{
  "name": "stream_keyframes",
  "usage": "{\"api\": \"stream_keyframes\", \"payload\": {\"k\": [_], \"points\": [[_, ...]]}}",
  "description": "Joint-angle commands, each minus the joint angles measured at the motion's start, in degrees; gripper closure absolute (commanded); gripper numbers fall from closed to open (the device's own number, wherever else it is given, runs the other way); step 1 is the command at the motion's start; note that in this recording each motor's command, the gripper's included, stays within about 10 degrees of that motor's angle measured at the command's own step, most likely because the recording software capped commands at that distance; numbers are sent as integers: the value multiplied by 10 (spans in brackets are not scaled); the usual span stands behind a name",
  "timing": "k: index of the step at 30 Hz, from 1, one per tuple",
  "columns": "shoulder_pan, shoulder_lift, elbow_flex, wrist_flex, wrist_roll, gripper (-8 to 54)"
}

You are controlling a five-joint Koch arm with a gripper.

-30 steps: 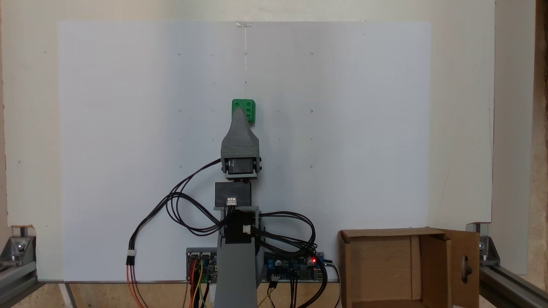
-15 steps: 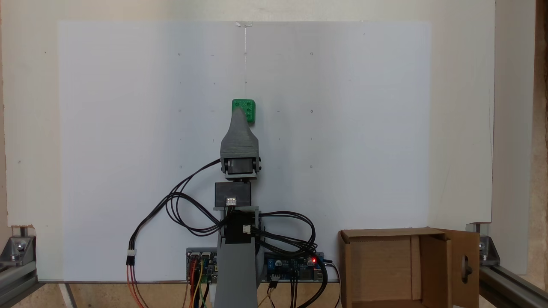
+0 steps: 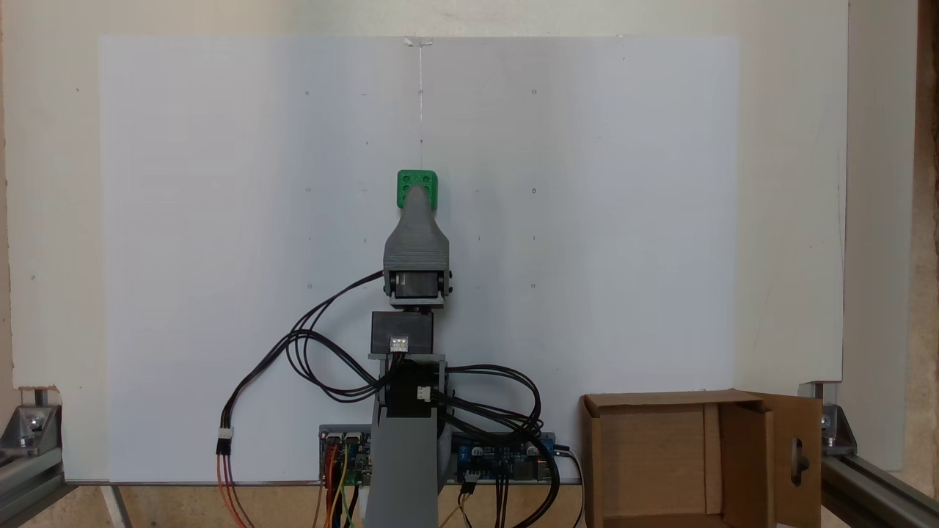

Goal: Grasp a green dice and put it in the bin.

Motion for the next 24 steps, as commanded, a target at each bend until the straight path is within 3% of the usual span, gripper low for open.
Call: {"api": "stream_keyframes", "payload": {"k": [1,10,24], "points": [[6,61,28,-28,15,11],[10,60,-26,-15,11,14],[52,64,-445,537,30,17]]}}
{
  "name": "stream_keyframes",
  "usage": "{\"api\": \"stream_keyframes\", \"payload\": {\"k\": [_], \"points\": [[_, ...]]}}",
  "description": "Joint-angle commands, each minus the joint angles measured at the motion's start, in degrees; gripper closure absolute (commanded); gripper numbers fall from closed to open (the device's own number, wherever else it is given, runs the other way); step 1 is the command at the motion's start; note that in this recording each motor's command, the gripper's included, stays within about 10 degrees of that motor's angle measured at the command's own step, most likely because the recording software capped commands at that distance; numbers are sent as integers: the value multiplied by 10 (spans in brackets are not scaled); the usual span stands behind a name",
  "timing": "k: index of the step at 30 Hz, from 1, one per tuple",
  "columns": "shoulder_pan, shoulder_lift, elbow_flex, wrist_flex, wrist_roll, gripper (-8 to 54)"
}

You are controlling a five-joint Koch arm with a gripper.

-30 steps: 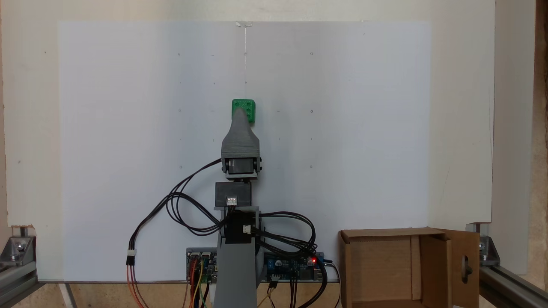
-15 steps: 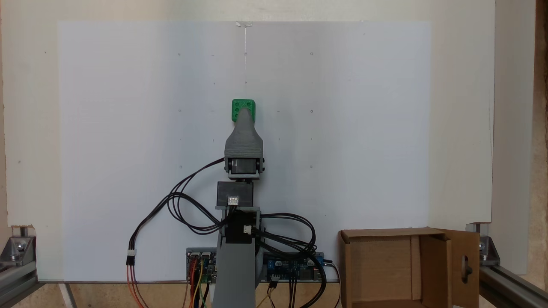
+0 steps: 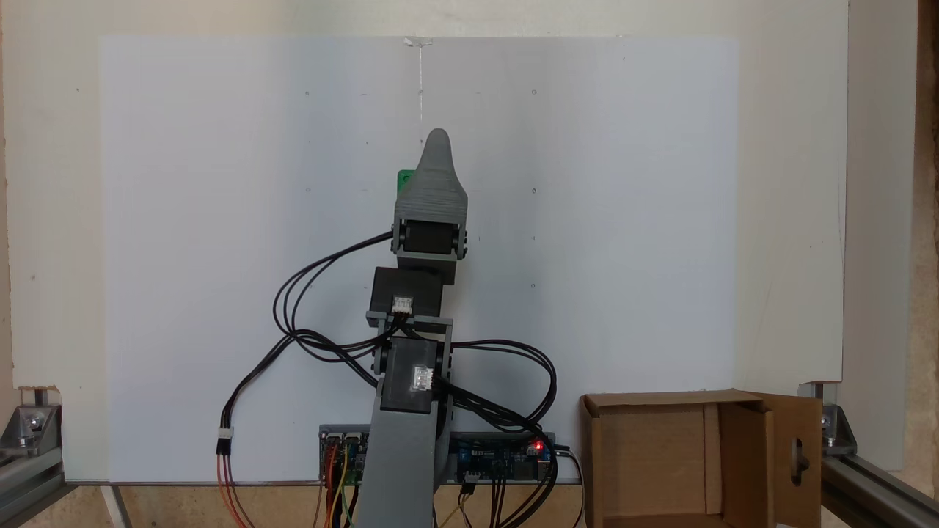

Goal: Grasp a green dice and put it in the bin.

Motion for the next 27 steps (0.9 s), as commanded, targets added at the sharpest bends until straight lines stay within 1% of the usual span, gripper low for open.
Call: {"api": "stream_keyframes", "payload": {"k": [1,5,13,17,27], "points": [[8,64,-92,92,39,17],[6,63,-202,246,54,25],[-30,54,-269,545,55,25],[-30,-14,-329,699,54,25],[-37,-196,-488,788,54,25]]}}
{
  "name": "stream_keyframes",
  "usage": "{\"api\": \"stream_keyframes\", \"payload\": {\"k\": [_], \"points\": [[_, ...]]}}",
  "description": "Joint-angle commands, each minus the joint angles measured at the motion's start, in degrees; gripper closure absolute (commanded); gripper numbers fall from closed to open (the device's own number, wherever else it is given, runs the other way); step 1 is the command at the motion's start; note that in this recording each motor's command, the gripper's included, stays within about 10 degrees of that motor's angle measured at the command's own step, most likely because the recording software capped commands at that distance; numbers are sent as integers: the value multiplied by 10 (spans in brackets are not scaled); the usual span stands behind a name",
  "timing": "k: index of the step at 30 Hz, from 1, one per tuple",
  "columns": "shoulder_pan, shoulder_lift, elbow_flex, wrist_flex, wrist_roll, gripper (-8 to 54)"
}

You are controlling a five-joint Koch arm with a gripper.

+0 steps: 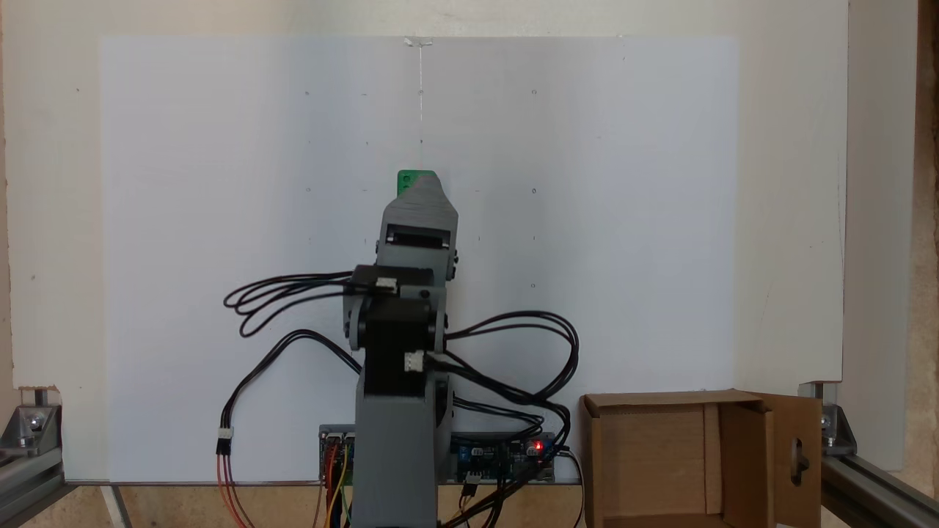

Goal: Grasp a green dice and put it in the bin.

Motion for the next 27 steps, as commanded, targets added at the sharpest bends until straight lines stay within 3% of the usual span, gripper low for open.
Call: {"api": "stream_keyframes", "payload": {"k": [1,11,27], "points": [[-6,-32,-57,22,22,24],[-7,-161,-126,23,22,23],[-12,-173,-100,13,22,23]]}}
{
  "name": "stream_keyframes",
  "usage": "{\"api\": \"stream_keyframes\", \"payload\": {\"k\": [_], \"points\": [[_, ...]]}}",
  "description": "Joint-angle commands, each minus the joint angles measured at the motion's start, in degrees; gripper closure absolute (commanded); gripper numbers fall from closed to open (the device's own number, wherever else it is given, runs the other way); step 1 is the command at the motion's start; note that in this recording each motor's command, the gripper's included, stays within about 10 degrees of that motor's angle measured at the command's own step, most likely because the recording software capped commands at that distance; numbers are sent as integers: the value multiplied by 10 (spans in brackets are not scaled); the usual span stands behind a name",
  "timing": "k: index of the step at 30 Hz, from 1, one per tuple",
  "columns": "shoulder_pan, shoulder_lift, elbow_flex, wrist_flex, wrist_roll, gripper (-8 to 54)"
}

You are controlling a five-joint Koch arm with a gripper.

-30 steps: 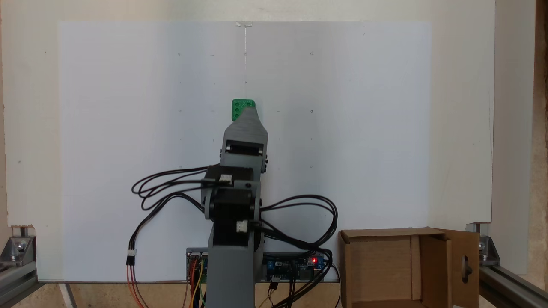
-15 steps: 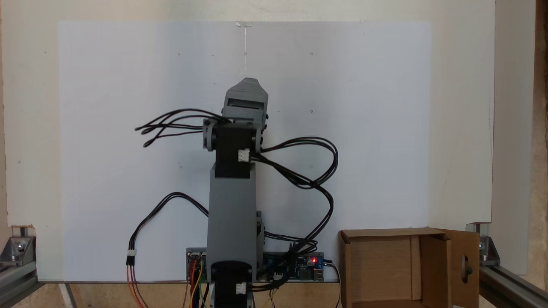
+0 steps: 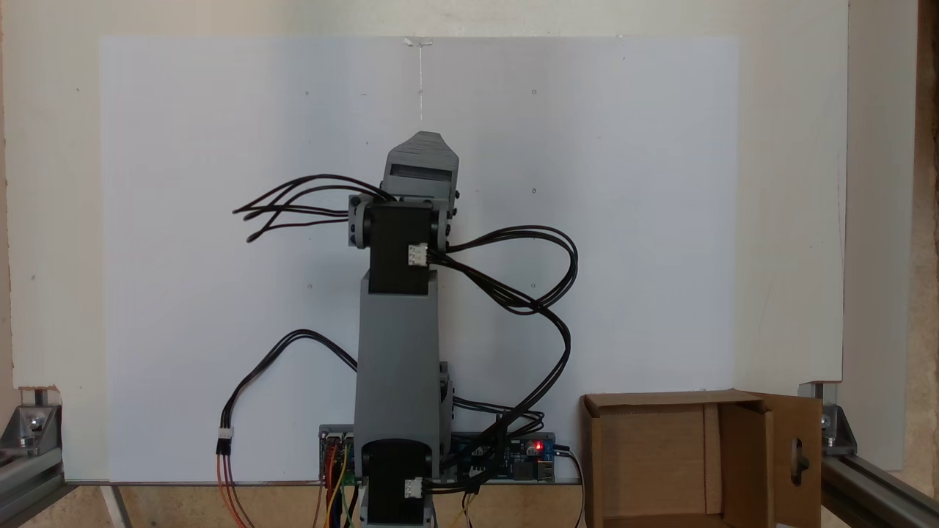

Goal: Grasp a green dice and put it in the bin.

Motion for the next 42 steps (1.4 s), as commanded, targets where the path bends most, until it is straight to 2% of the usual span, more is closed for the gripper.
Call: {"api": "stream_keyframes", "payload": {"k": [1,16,42], "points": [[-11,4,1,-14,22,23],[-13,4,169,-176,22,23],[-36,-66,203,-207,25,22]]}}
